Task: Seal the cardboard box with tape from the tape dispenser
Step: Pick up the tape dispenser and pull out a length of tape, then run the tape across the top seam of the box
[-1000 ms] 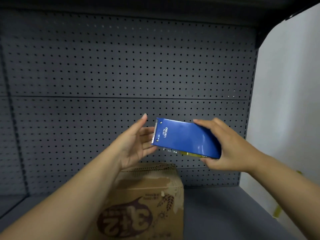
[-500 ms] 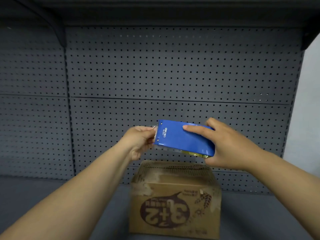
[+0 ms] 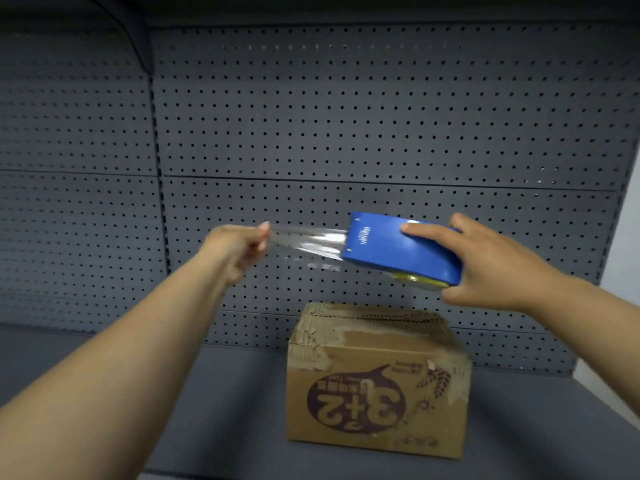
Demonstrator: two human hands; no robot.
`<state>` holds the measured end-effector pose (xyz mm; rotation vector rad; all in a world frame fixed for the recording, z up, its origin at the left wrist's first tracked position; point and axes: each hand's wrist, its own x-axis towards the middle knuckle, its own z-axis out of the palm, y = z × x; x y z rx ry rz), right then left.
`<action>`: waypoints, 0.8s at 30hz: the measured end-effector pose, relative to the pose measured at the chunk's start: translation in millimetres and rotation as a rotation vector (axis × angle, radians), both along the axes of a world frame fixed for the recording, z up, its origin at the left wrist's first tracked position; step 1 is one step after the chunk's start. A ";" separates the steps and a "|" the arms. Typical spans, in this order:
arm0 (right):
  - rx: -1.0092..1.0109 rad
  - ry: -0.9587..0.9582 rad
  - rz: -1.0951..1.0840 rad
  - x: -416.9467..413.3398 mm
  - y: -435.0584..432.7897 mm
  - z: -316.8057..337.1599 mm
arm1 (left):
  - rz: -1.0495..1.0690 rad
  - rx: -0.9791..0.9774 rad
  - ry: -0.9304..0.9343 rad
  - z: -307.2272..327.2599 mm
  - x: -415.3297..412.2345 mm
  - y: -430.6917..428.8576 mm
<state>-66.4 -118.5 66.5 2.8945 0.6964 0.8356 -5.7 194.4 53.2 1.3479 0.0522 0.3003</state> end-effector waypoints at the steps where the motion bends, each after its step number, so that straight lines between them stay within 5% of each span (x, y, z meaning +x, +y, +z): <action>1: 0.011 0.017 -0.010 1.1 -9.4 -2.2 | 0.006 0.023 0.010 -1.8 0.3 9.9; 16: -0.107 0.179 0.023 33.4 -30.9 -16.9 | -0.035 0.226 0.406 -98.5 47.5 -17.8; 24: -0.106 0.212 0.005 47.6 -31.6 -33.3 | -0.001 0.195 0.452 -123.2 59.3 -32.2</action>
